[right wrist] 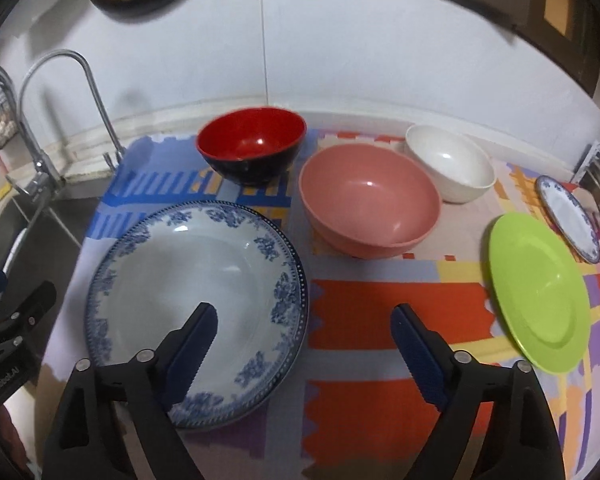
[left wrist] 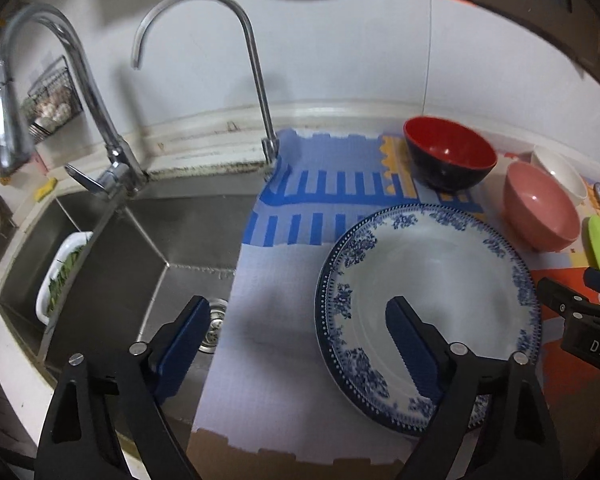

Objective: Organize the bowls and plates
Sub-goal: 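Move both grippers down to the rim of the large blue-and-white plate, then close both grippers on the rim of the blue-and-white plate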

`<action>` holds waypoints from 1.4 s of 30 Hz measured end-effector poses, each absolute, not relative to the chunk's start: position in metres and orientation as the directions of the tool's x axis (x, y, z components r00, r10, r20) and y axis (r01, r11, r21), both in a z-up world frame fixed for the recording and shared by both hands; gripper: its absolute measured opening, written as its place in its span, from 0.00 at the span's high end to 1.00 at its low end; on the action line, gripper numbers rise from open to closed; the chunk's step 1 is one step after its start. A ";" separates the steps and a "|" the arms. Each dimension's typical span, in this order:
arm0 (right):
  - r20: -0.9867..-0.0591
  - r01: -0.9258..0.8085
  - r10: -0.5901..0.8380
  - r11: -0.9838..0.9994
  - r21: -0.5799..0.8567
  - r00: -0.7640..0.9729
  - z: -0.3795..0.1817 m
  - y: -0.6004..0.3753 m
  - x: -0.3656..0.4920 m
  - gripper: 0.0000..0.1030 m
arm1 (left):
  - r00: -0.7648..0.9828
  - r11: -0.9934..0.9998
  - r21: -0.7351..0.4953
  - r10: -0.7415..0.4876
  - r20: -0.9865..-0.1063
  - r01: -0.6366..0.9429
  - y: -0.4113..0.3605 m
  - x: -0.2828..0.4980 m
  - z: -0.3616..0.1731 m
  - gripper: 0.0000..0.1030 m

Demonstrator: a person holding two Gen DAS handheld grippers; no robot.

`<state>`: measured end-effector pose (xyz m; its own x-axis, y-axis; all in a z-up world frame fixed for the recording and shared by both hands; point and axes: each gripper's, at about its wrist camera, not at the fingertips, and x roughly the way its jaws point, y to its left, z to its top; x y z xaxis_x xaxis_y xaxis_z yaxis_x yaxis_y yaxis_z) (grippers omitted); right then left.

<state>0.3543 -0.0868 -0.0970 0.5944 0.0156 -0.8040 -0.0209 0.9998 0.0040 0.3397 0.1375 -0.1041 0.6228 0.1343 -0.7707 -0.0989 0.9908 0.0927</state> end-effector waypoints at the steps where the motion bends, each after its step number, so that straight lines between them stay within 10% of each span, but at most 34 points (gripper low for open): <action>1: -0.812 -0.021 0.021 1.000 0.010 0.584 -0.100 -0.087 0.359 0.18 | 0.610 0.991 0.090 0.129 -0.782 -0.095 0.138 0.345 -0.109 0.15; 20: -0.884 -0.023 0.052 0.999 0.047 0.464 -0.139 -0.082 0.397 0.39 | 0.493 0.999 -0.003 0.015 -0.870 -0.034 0.136 0.385 -0.149 0.36; 30: -0.891 -0.019 0.054 0.999 0.050 0.450 -0.142 -0.083 0.402 0.53 | 0.465 0.999 -0.039 -0.025 -0.885 -0.022 0.138 0.391 -0.155 0.63; 42: -0.889 -0.044 0.067 0.998 0.053 0.452 -0.142 -0.077 0.402 0.65 | 0.474 0.999 -0.034 -0.018 -0.880 -0.025 0.137 0.386 -0.153 0.66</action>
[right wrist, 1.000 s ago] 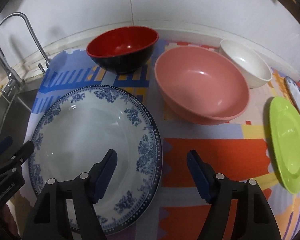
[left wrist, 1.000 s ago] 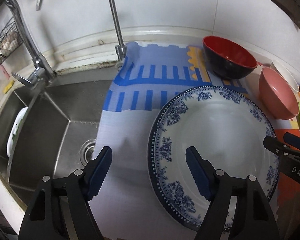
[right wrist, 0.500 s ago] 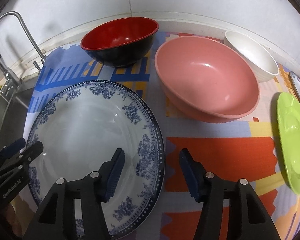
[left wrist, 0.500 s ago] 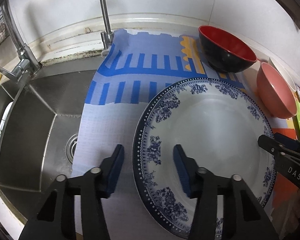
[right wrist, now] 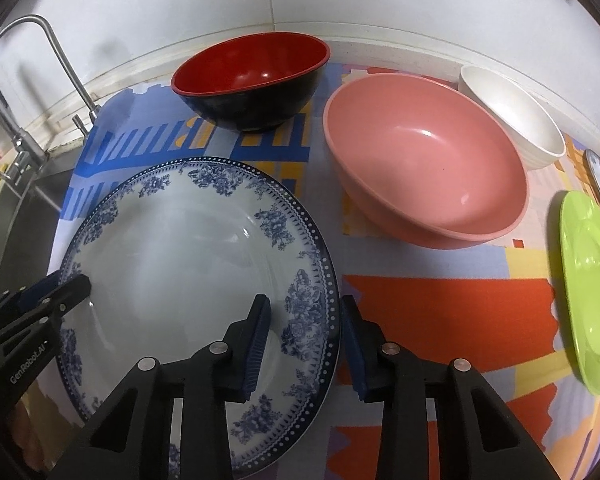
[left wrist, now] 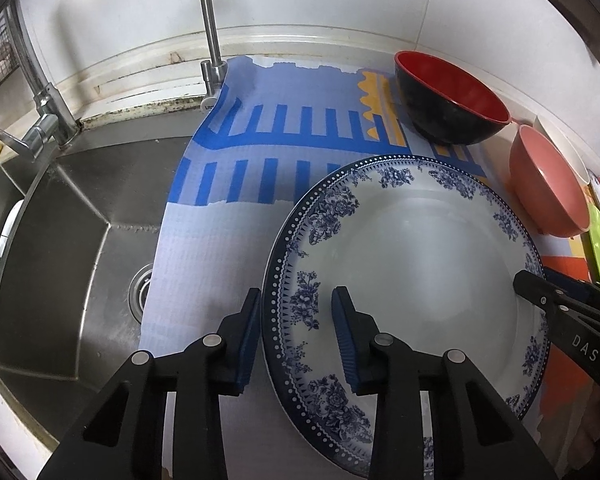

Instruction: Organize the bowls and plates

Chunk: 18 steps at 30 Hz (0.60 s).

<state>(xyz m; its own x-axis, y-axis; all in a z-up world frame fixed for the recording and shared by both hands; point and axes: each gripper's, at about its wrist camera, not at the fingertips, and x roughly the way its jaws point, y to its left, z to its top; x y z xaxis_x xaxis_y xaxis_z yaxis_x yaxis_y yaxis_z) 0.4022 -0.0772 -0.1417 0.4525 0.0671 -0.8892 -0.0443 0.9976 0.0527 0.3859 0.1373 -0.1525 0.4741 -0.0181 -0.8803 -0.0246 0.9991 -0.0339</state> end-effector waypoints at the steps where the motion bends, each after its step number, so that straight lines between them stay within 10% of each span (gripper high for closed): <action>1: -0.889 -0.045 0.068 0.998 0.053 0.453 -0.141 -0.077 0.402 0.65 | 0.476 0.999 -0.033 -0.017 -0.879 -0.025 0.137 0.384 -0.151 0.66; 18: -0.873 -0.002 0.048 0.999 0.054 0.485 -0.111 -0.094 0.356 0.65 | 0.515 0.999 -0.028 -0.035 -0.857 0.022 0.119 0.328 -0.119 0.66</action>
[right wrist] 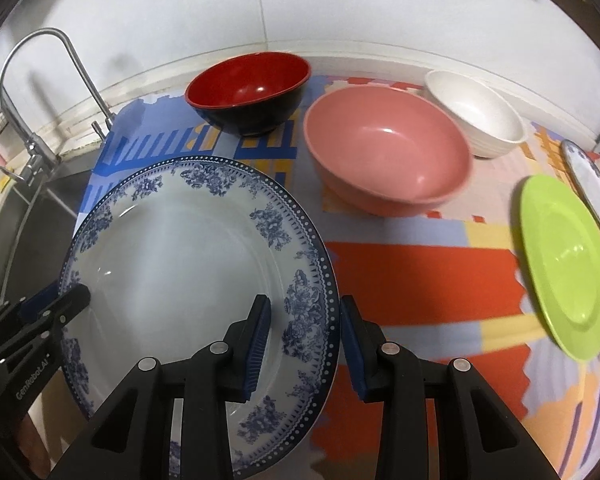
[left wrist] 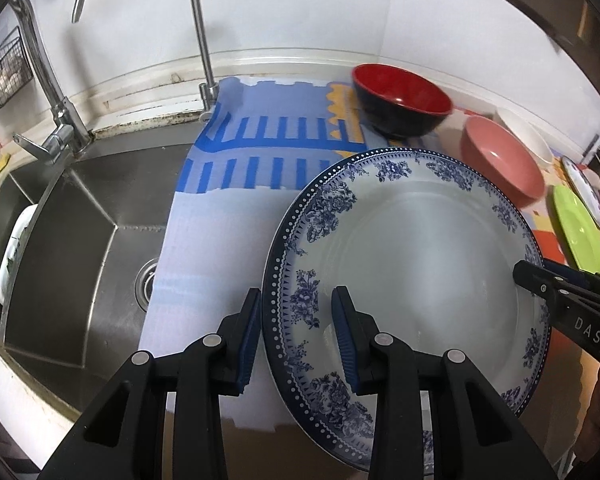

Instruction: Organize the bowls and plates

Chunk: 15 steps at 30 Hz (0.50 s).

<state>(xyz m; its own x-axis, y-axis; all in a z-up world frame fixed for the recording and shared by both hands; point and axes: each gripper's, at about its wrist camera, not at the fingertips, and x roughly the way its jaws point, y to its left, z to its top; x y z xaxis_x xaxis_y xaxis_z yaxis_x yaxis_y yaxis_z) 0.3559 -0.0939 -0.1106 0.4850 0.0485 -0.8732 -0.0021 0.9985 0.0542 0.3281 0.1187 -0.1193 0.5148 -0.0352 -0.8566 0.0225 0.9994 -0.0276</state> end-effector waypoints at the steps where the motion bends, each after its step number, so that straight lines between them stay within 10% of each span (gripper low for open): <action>1: -0.873 0.003 0.047 0.998 0.055 0.485 -0.110 -0.096 0.352 0.65 | 0.515 0.999 -0.027 -0.037 -0.856 0.028 0.117 0.325 -0.119 0.66; 15: -0.884 0.058 0.019 0.997 0.052 0.468 -0.104 -0.133 0.296 0.65 | 0.494 0.995 -0.023 -0.068 -0.867 0.098 0.082 0.279 -0.119 0.66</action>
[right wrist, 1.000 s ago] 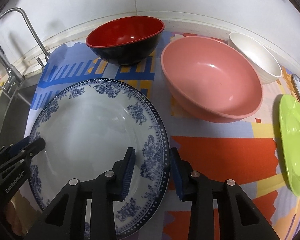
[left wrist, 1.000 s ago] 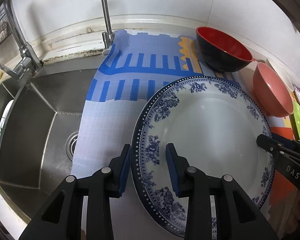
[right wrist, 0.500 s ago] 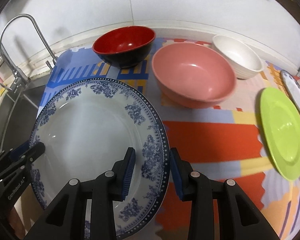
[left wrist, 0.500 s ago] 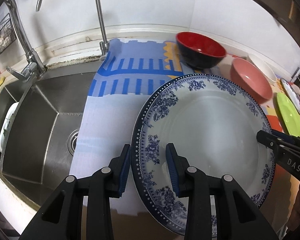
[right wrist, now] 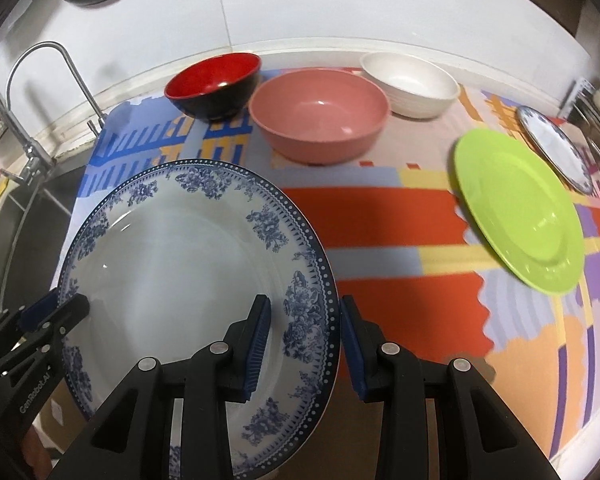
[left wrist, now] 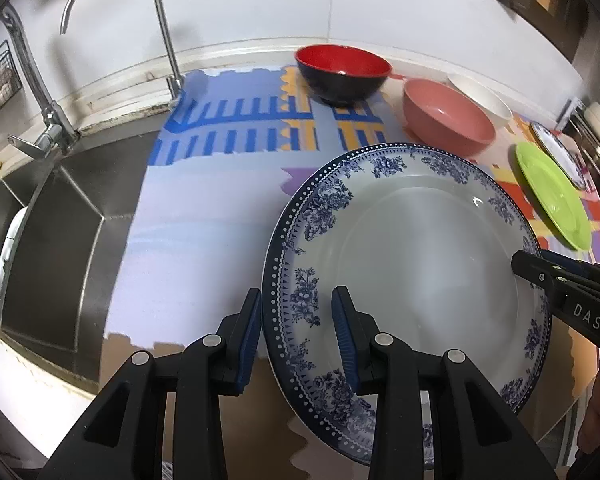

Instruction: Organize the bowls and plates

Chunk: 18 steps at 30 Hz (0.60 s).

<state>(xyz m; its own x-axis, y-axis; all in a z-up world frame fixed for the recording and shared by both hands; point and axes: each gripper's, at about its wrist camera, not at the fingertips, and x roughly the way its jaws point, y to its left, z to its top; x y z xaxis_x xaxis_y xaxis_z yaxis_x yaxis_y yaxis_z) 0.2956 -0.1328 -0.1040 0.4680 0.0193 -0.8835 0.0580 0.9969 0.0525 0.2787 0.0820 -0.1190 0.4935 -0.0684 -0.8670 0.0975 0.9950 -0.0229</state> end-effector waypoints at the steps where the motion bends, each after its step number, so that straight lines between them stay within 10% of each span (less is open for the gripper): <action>1: -0.881 0.068 0.013 0.996 0.051 0.472 -0.105 -0.135 0.292 0.65 | 0.490 0.995 -0.022 -0.070 -0.869 0.101 0.080 0.277 -0.120 0.66; 18: -0.905 0.119 -0.007 0.992 0.048 0.426 -0.125 -0.173 0.259 0.65 | 0.434 0.989 -0.020 -0.084 -0.897 0.149 0.043 0.256 -0.136 0.66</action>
